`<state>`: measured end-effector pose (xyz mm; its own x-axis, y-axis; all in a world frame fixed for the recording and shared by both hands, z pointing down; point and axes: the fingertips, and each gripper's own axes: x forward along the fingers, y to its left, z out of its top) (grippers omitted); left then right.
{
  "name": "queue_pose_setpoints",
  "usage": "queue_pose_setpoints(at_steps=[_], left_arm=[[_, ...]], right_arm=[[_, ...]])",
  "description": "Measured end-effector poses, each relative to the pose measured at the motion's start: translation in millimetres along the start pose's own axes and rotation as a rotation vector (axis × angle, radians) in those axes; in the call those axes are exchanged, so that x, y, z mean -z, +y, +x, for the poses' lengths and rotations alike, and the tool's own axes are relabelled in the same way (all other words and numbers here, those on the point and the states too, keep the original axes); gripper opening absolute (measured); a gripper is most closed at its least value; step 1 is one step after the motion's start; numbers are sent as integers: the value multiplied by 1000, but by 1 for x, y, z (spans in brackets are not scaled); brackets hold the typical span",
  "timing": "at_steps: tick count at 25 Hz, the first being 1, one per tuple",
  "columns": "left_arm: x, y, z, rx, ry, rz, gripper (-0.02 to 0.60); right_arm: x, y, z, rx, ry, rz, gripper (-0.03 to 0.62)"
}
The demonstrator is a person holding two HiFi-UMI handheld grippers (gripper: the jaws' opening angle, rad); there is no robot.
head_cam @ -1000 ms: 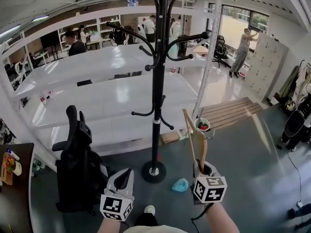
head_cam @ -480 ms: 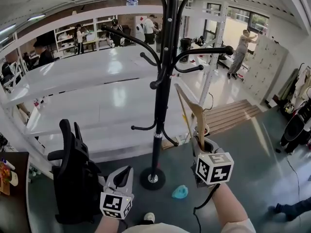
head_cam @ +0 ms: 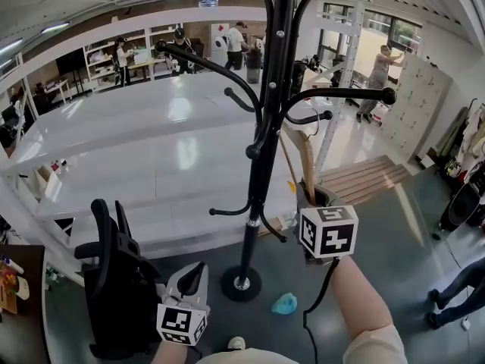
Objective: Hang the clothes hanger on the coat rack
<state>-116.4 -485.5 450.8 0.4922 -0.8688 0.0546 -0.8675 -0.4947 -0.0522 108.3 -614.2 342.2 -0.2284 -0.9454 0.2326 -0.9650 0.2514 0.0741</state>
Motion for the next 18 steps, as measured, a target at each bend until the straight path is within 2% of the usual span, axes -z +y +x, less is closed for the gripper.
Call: queue_pose_setpoints(at_steps=[10, 18], left_arm=[[20, 12, 15, 11, 50, -22, 0], [26, 14, 16, 15, 67, -16, 0]], right_arm=[[17, -12, 53, -7, 103, 59, 28], [41, -11, 62, 3, 141, 84, 28]])
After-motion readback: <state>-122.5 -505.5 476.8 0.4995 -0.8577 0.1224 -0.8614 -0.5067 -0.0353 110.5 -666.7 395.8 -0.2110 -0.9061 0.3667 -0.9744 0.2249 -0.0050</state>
